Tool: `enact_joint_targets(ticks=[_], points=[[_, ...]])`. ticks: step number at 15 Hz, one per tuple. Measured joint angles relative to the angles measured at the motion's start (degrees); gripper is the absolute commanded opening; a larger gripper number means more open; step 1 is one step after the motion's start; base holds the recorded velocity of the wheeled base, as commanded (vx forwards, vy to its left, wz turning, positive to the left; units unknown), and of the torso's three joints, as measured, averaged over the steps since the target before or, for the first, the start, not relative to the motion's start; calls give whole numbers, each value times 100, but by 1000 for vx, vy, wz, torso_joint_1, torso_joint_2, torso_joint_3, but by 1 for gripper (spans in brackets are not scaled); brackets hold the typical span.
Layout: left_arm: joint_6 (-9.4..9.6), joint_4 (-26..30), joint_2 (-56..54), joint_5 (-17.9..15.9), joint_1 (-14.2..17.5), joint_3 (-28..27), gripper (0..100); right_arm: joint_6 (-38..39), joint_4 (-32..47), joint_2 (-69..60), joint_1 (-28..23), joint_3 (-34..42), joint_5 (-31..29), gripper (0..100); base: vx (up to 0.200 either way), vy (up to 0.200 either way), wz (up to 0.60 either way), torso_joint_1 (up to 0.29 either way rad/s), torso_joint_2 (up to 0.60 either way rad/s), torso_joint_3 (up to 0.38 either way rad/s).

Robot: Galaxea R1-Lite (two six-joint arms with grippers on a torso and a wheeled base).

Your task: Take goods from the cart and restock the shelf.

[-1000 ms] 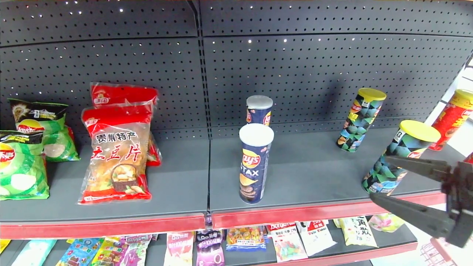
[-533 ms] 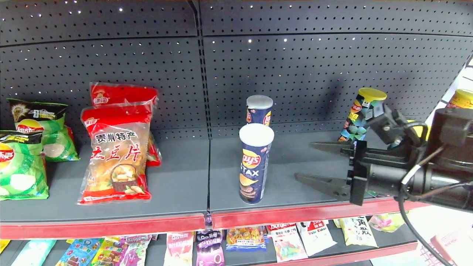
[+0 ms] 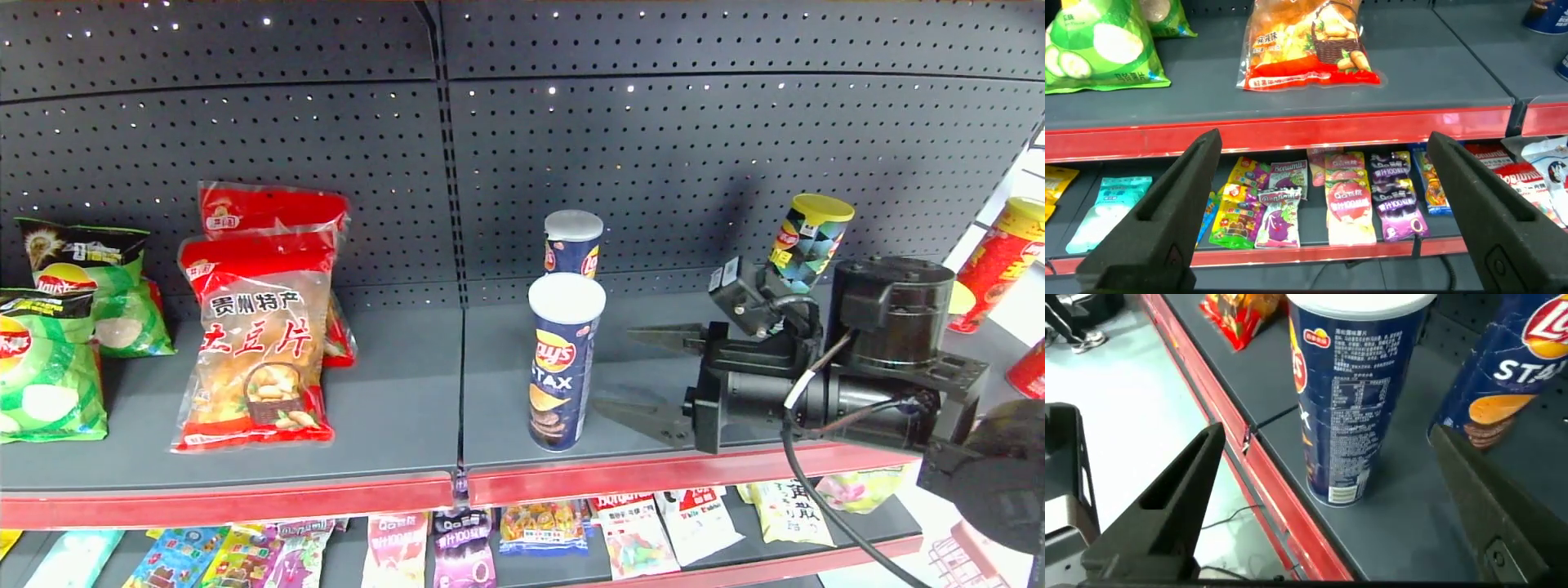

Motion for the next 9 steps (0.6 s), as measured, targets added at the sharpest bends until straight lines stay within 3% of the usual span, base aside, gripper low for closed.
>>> enact_joint_targets(ticks=[9], points=[[0,0,0,0,0,0,100,13,-9,428,196,-544,2,100,0,0,0,0,0,0]])
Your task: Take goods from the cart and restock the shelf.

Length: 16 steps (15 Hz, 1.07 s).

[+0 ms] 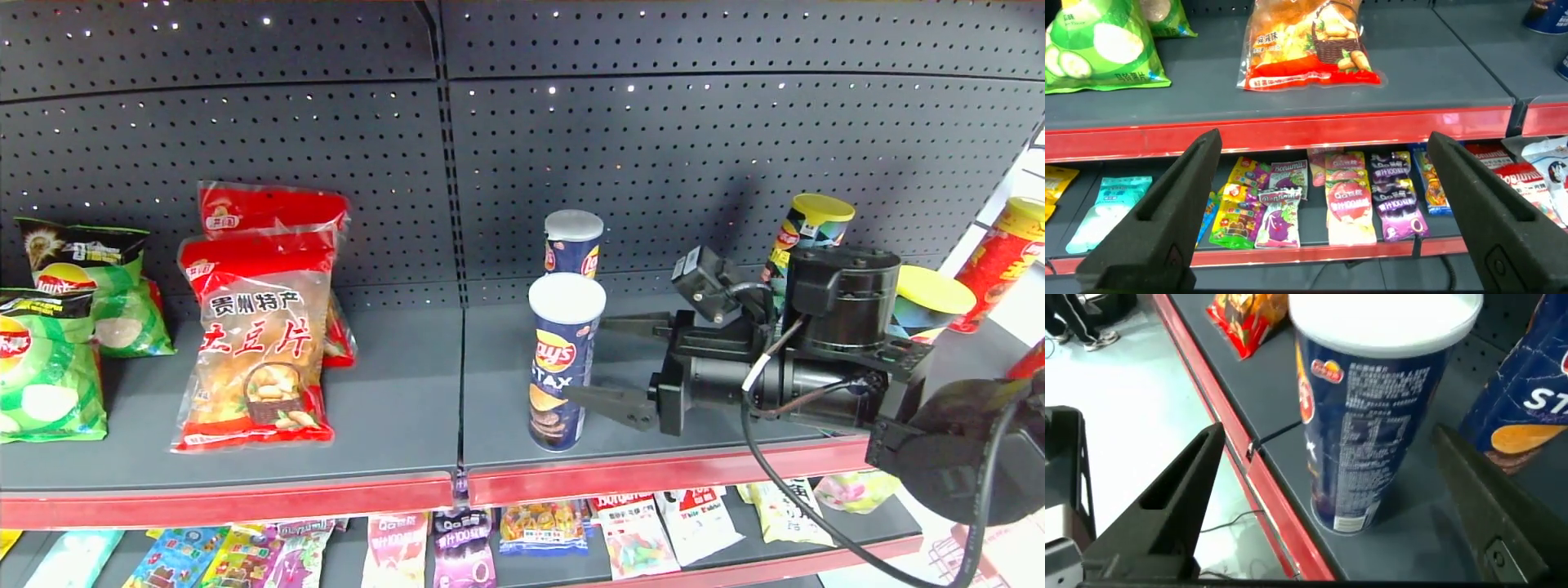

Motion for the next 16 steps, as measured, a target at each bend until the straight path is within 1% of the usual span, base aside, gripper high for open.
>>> enact_joint_targets(ticks=[10,16], points=[[-2,0,0,2,0,0,100,18,5,433,22,-416,-9,100,0,0,0,0,0,0],[0,2,0,0,-2,0,100,33,2,673,127,-719,-24,100,0,0,0,0,0,0]])
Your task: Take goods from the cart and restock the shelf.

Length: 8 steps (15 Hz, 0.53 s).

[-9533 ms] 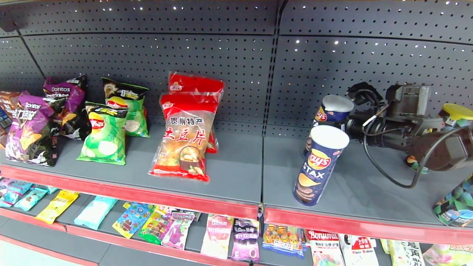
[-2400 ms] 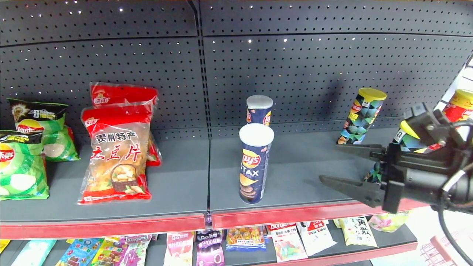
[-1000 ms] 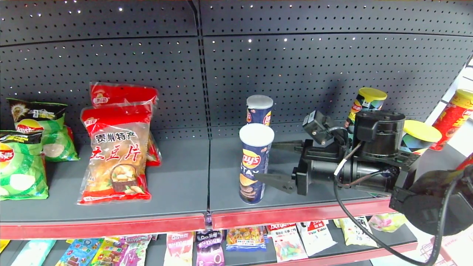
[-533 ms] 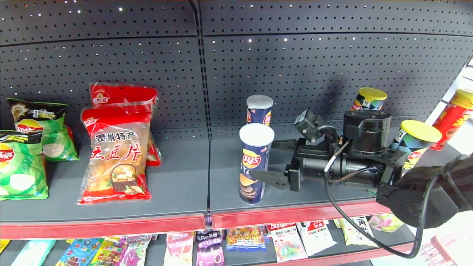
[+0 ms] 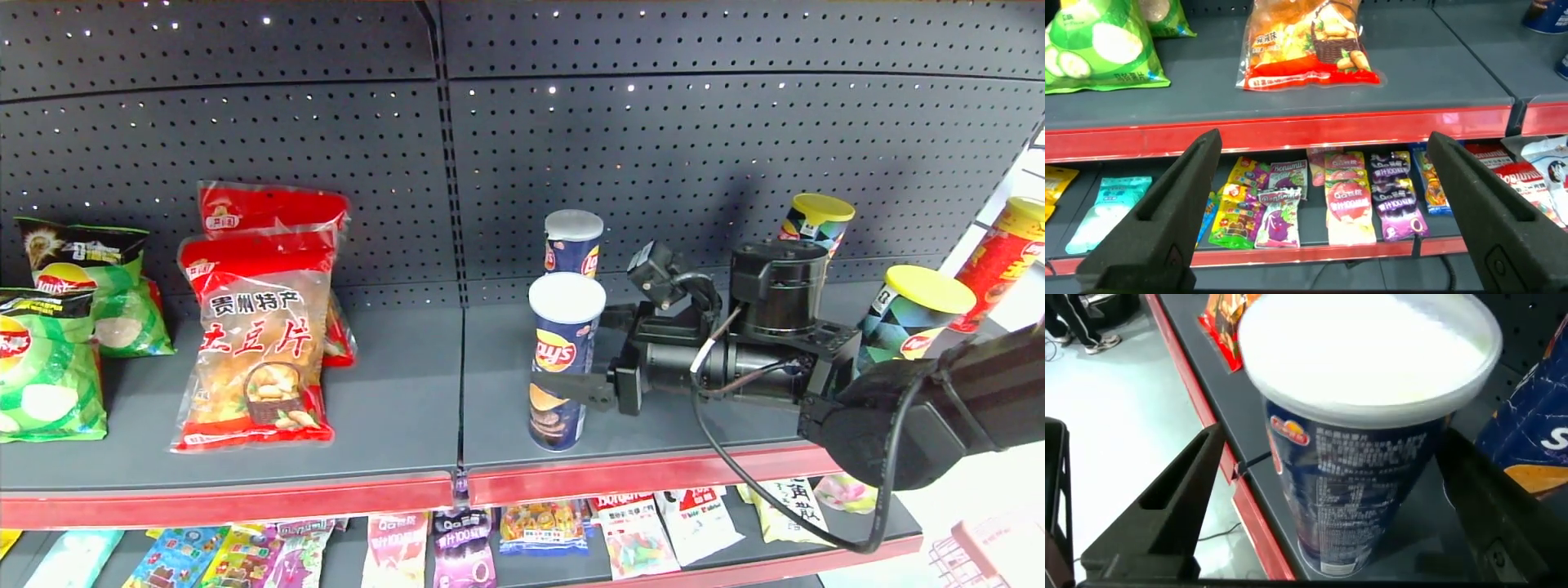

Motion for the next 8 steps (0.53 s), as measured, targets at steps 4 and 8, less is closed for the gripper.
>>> enact_joint_targets(ticks=[4,8], points=[[0,0,0,2,2,0,100,-17,5,85,0,-52,-5,100,0,0,0,0,0,0],[0,-2,0,0,0,0,100,-1,0,201,50,-184,-11,100,0,0,0,0,0,0]])
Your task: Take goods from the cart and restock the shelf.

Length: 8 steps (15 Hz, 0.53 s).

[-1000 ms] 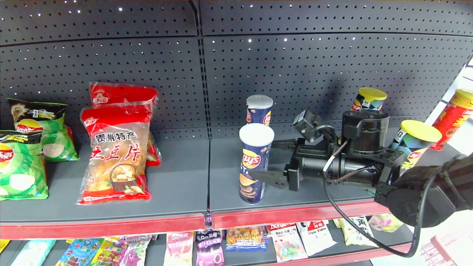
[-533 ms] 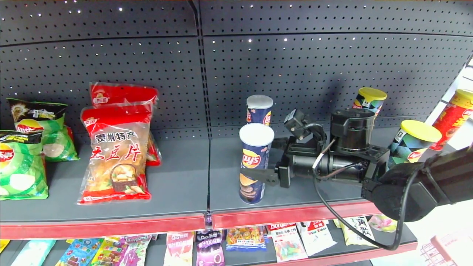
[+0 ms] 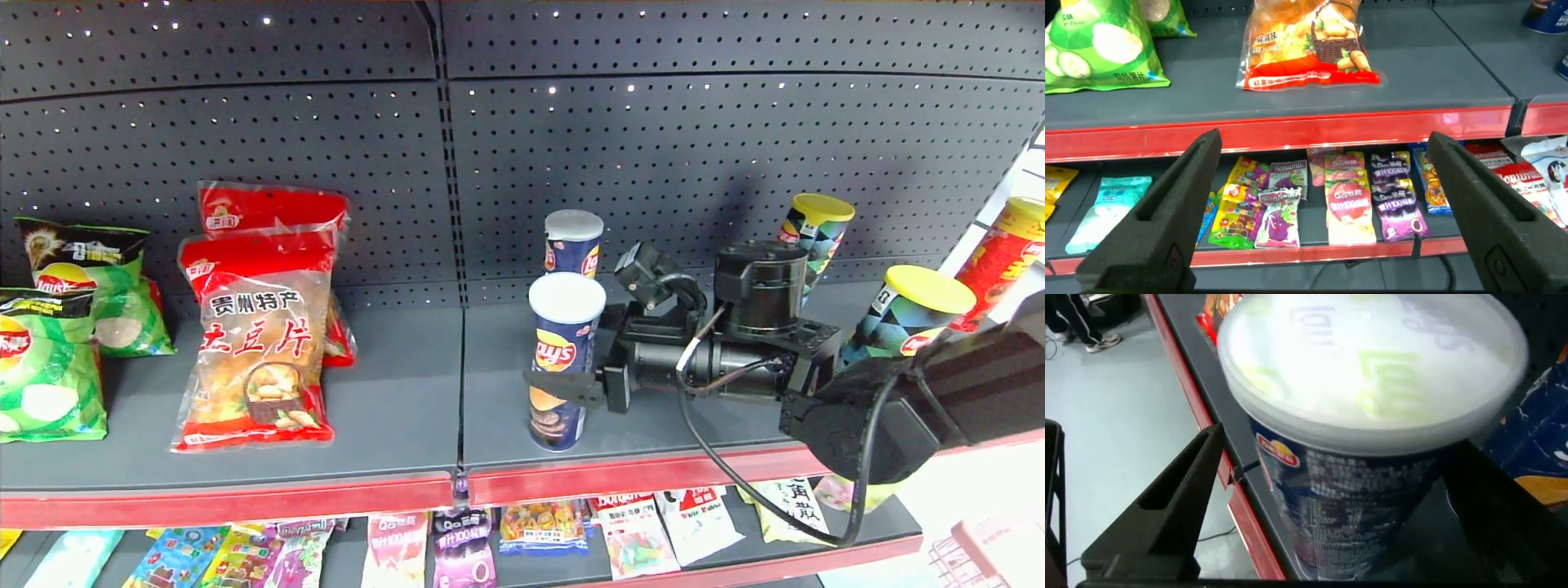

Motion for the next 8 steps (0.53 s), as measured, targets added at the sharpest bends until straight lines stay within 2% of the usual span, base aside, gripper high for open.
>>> enact_joint_targets(ticks=[1,2,8], points=[[-2,2,0,2,0,0,100,1,2,27,5,-11,-2,100,0,0,0,0,0,0],[0,0,0,0,2,0,100,0,2,57,11,-17,-2,0,0,0,0,0,0,0],[0,0,0,2,2,0,100,-23,-5,123,24,35,88,0,0,0,0,0,0,0]])
